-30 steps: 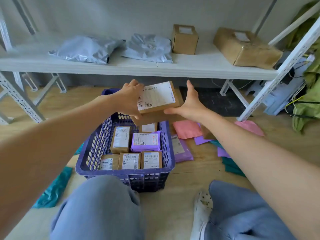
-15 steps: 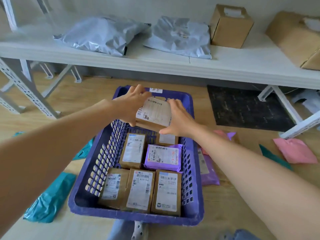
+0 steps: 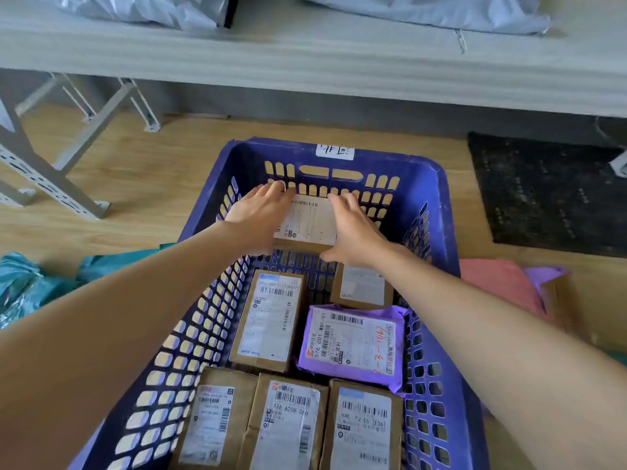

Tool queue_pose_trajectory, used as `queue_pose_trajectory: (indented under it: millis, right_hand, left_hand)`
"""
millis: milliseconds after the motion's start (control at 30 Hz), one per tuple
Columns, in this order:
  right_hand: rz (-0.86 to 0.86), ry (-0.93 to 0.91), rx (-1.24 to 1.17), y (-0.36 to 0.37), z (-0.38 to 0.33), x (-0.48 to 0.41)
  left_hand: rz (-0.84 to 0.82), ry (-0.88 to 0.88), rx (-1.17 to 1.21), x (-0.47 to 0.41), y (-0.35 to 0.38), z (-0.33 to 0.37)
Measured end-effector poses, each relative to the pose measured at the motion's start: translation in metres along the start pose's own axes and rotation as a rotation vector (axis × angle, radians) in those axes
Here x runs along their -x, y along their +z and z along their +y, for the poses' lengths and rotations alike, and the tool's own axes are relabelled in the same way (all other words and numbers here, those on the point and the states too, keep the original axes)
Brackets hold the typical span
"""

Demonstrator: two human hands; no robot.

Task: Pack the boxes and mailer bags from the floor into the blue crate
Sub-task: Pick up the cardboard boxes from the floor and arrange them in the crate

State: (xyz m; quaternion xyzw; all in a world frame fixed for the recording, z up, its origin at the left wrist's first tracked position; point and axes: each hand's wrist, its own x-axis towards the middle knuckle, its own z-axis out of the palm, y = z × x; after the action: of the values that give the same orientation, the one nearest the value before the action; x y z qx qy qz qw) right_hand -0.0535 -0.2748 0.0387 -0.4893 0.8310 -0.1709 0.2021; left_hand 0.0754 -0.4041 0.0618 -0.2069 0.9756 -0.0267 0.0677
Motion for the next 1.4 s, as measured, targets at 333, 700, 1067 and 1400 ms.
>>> queue_pose_trajectory:
  millis: [333,700,1067,1400]
  right_hand:
    - [-0.14,0.056,0.073,0.035,0.022,-0.034]
    - [-0.162,0.002,0.143,0.05,0.021,-0.035]
    - [-0.105,0.05,-0.068,0.023,0.009,0.004]
    - [0.28,0.169,-0.374,-0.108,0.024,0.102]
  left_hand:
    - [-0.22,-0.024,-0.088,-0.033,0.048,-0.005]
    - [-0.22,-0.181,0.021,-0.037,0.069,-0.006]
    - [-0.182,-0.222,0.222,-0.022,0.036,0.018]
    - [0.208,-0.058,0.484,-0.025,-0.099,0.115]
